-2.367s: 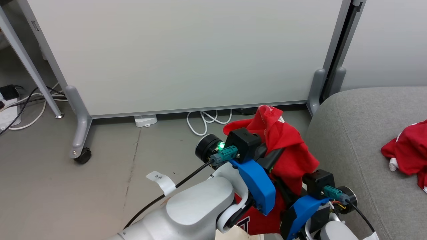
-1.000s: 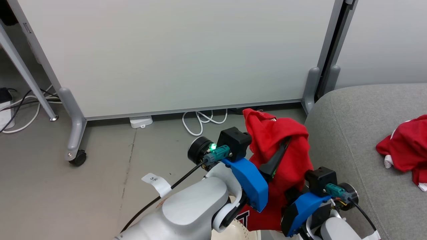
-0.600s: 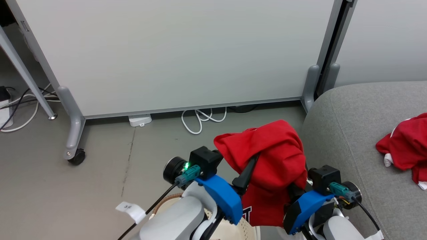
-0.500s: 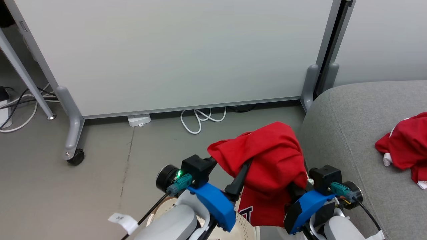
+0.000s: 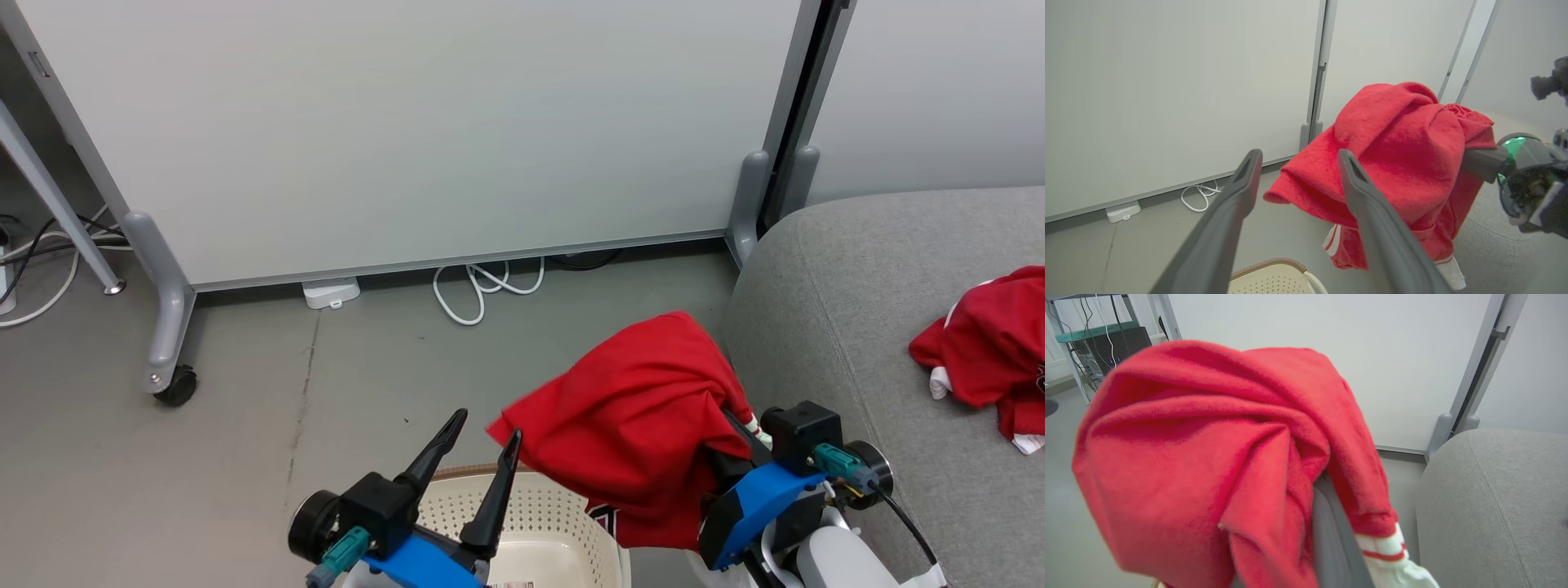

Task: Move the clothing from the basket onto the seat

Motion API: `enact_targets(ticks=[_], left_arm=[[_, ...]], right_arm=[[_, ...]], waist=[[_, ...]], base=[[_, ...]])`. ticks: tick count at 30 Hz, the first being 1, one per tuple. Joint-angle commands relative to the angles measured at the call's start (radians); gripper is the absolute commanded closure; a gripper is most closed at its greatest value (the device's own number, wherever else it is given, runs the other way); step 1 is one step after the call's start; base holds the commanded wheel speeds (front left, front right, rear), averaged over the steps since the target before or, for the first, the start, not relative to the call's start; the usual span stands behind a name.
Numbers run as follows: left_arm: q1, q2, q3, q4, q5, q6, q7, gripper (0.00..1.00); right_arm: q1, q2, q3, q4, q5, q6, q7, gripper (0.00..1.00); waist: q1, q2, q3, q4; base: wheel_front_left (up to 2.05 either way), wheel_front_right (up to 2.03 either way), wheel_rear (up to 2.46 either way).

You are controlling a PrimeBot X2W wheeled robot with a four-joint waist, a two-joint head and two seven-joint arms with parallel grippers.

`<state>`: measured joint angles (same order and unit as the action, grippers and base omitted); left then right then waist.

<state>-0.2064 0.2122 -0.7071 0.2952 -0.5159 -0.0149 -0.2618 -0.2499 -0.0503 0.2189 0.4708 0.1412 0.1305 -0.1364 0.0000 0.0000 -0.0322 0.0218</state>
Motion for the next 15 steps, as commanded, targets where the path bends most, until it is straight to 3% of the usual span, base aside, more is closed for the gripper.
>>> enact_targets(ticks=[1,7,15], left_arm=[[0.029,0.001,0.034,-0.012,0.023,-0.011,-0.005,0.00],[0.112,-0.012,0.137,-0.008,0.094,-0.046,-0.005,0.00],[0.143,-0.039,0.206,0.011,0.169,-0.074,-0.005,0.00]], right_arm=[[0.007,0.000,-0.003,-0.007,-0.009,0.001,-0.002,1.00],[0.013,0.000,-0.006,-0.013,-0.011,0.001,0.002,1.00],[0.015,0.000,-0.009,-0.017,-0.010,0.001,0.002,1.00]], waist=[[0.0000,0.0000,0.002,-0.002],[0.0000,0.0000,0.006,-0.010],[0.0000,0.0000,0.008,-0.020]], base=[[0.00,0.00,0.00],[0.00,0.00,0.00],[0.00,0.00,0.00]])
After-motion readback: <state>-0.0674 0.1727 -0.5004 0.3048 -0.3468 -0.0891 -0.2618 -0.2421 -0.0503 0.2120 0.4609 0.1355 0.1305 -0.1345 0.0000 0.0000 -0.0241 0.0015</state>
